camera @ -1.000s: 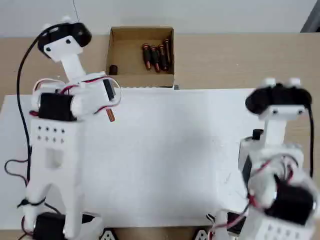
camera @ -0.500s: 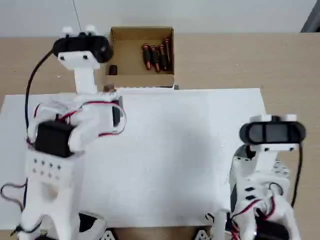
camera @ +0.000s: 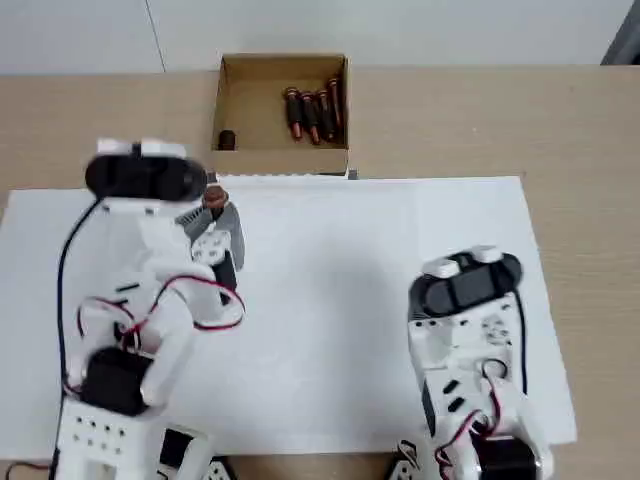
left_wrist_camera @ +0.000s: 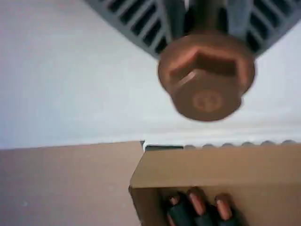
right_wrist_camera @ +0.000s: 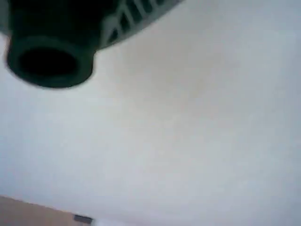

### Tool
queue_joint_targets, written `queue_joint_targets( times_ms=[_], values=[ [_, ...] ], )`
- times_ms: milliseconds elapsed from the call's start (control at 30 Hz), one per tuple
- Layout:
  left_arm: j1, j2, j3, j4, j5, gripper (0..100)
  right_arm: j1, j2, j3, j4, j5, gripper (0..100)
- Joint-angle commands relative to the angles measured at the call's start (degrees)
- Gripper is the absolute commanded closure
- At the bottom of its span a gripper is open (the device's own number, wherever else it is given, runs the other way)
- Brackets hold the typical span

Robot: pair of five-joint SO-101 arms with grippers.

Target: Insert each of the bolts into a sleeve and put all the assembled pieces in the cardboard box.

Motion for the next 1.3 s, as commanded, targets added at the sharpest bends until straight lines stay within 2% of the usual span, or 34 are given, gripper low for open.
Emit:
queue_joint_targets(
  times_ms=[0,200,467,700,867,1033,1267],
  values=[
    [0.1,-8.9,8.9,-9.2,-0.5,99,-3.5,-0.6,2.4,-7.3,-0.7,99.6],
    [-0.1,-22.7,22.6,-18.7,-0.4,99,-10.2,-0.6,8.4,-16.3,-0.7,99.5],
    [-0.2,-38.2,32.2,-21.1,8.0,99,-19.9,-0.6,17.1,-28.4,-0.7,99.5],
    [0.3,-38.0,32.8,-22.3,16.7,99,-27.2,-0.6,19.3,-30.9,-0.7,99.5],
    [0.4,-38.0,32.9,-22.3,22.6,99,-29.8,-0.6,19.3,-30.9,-0.7,99.5],
    [4.2,-38.0,32.9,-22.3,23.7,99,-33.0,-0.6,19.5,-30.9,-0.5,99.5],
    [10.5,-38.1,32.7,-22.3,23.6,99,-33.0,-0.6,21.0,-34.6,2.4,99.5]
  ],
)
